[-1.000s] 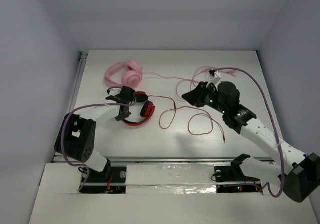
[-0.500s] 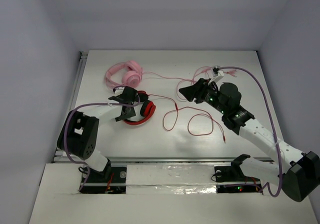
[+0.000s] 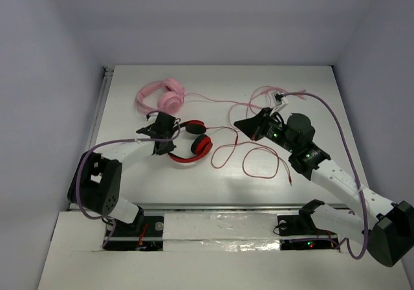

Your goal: Wrap the headphones

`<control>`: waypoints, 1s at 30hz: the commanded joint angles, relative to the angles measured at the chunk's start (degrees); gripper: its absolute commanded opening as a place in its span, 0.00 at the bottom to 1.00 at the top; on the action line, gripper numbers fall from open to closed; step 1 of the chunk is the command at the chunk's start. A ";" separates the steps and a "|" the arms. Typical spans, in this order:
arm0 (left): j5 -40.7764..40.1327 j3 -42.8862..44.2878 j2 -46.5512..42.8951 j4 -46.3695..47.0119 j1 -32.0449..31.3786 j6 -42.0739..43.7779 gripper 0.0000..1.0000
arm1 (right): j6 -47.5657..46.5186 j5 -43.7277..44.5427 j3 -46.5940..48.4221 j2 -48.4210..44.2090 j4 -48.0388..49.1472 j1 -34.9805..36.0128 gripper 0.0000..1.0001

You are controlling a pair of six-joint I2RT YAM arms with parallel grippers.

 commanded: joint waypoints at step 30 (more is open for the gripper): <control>31.18 34.14 -18.94 -9.22 5.47 8.87 0.00 | -13.18 4.70 4.40 4.77 -1.49 0.47 0.69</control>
